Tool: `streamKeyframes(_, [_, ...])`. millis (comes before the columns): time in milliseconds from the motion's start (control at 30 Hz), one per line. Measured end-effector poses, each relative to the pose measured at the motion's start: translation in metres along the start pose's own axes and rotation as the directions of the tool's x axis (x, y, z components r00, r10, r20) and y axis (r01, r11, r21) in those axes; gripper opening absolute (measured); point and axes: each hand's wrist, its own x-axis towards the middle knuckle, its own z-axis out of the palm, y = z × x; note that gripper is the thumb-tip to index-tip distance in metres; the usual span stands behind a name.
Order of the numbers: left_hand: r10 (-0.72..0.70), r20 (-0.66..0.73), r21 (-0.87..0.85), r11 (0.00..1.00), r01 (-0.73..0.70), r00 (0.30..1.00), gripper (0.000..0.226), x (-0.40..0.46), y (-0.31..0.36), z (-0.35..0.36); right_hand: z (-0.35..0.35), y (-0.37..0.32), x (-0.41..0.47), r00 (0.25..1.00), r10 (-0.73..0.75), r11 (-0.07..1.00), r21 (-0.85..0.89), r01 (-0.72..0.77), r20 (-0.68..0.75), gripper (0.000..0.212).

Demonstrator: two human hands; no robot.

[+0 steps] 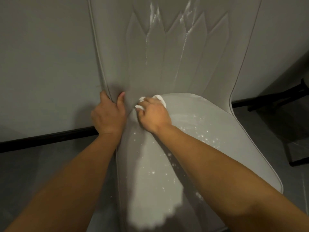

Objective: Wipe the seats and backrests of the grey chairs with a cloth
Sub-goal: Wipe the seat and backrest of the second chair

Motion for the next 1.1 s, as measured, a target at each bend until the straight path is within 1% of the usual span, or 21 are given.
streamKeyframes(67, [-0.012,0.005,-0.001,1.0,0.012,1.0,0.056,0.0,0.0,0.0,-0.004,-0.008,-0.015,0.986,-0.166,0.983,0.082,0.164,0.024,0.03])
streamKeyframes(100, [-0.016,0.009,-0.006,1.0,0.016,1.0,0.056,0.0,0.0,0.0,-0.004,-0.009,-0.024,0.976,-0.215,0.972,0.101,0.211,0.028,0.028])
streamKeyframes(133, [-0.016,0.015,-0.011,1.0,0.017,1.0,0.056,0.0,0.0,0.001,-0.003,-0.008,-0.034,0.971,-0.232,0.969,0.104,0.225,0.054,0.031])
streamKeyframes(200, [-0.008,0.023,-0.006,1.0,0.008,1.0,0.056,0.0,-0.002,0.001,-0.005,0.007,-0.044,0.962,-0.212,0.977,0.051,0.206,0.17,0.046])
streamKeyframes(233, [-0.003,0.022,0.002,1.0,0.003,1.0,0.056,0.0,-0.003,0.001,-0.009,0.02,-0.044,0.959,-0.186,0.982,0.008,0.188,0.213,0.049])
streamKeyframes(300, [0.004,0.023,0.011,1.0,-0.004,1.0,0.055,0.0,-0.004,0.001,-0.023,0.055,-0.038,0.971,-0.086,0.992,-0.066,0.103,0.222,0.051])
streamKeyframes(367, [0.008,0.019,0.008,1.0,-0.008,1.0,0.051,0.0,-0.004,0.001,-0.041,0.101,-0.04,0.985,0.069,0.992,-0.12,-0.05,0.159,0.051])
streamKeyframes(433, [0.012,0.015,0.002,1.0,-0.012,1.0,0.049,0.0,-0.004,0.003,-0.055,0.143,-0.051,0.977,0.188,0.973,-0.157,-0.172,0.096,0.051])
streamKeyframes(467, [0.011,0.016,0.0,1.0,-0.011,1.0,0.052,0.0,-0.004,0.004,-0.059,0.155,-0.057,0.967,0.236,0.962,-0.161,-0.219,0.093,0.05])
streamKeyframes(533, [0.007,0.019,0.009,1.0,-0.007,1.0,0.058,0.0,-0.005,0.005,-0.058,0.153,-0.06,0.937,0.331,0.942,-0.093,-0.322,0.11,0.049])
streamKeyframes(600, [0.005,0.014,0.02,1.0,-0.005,1.0,0.059,0.0,-0.005,0.004,-0.048,0.12,-0.057,0.927,0.362,0.932,-0.011,-0.363,0.1,0.048])
streamKeyframes(667, [0.005,0.008,0.019,1.0,-0.005,1.0,0.056,0.0,-0.004,0.003,-0.035,0.071,-0.058,0.954,0.283,0.957,0.043,-0.288,0.096,0.047])
streamKeyframes(767, [0.008,0.009,0.017,1.0,-0.009,1.0,0.053,0.0,-0.003,0.003,-0.018,-0.006,-0.078,0.991,0.035,0.992,0.114,-0.05,0.128,0.046])
streamKeyframes(833, [0.016,0.004,0.034,0.999,-0.017,1.0,0.052,0.0,-0.003,0.001,-0.017,-0.042,-0.104,0.979,-0.168,0.978,0.14,0.151,0.113,0.045])
streamKeyframes(867, [0.023,0.003,0.04,0.999,-0.023,1.0,0.052,-0.001,-0.003,0.0,-0.02,-0.051,-0.118,0.964,-0.252,0.958,0.16,0.238,0.079,0.043])
streamKeyframes(900, [0.029,0.006,0.043,0.999,-0.03,1.0,0.052,-0.001,-0.003,0.0,-0.022,-0.053,-0.131,0.95,-0.308,0.938,0.185,0.294,0.052,0.041])
streamKeyframes(967, [0.035,0.009,0.055,0.998,-0.036,0.999,0.052,-0.001,-0.002,0.0,-0.028,-0.044,-0.147,0.938,-0.34,0.923,0.218,0.319,0.069,0.039])
streamKeyframes(1100, [0.039,0.024,0.077,0.996,-0.04,0.999,0.055,0.0,-0.004,0.001,-0.02,-0.036,-0.132,0.964,-0.258,0.952,0.189,0.242,0.064,0.038])
